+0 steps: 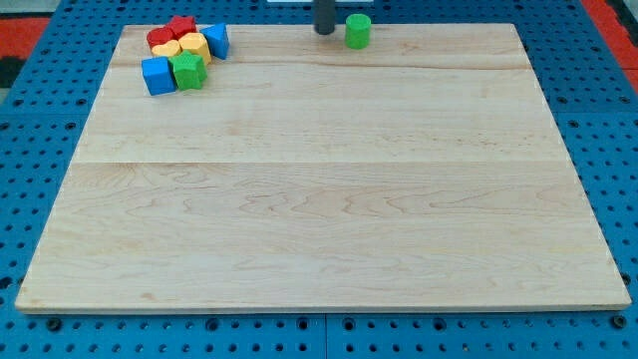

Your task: Move the green circle right and down a bit

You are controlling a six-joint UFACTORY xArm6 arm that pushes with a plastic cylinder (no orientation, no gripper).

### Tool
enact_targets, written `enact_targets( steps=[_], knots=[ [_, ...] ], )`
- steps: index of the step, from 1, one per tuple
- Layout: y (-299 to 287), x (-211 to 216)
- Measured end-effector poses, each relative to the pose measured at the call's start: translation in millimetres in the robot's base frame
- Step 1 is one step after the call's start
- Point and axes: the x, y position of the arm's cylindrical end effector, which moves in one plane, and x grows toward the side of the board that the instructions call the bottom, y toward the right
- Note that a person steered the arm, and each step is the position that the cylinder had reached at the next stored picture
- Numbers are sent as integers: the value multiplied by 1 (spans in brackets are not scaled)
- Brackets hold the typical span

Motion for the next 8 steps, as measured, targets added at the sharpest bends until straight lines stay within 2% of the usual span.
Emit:
enact_targets(
  steps=[3, 6, 8],
  knots=[
    [132, -2],
    [158, 15],
    [137, 65]
  ],
)
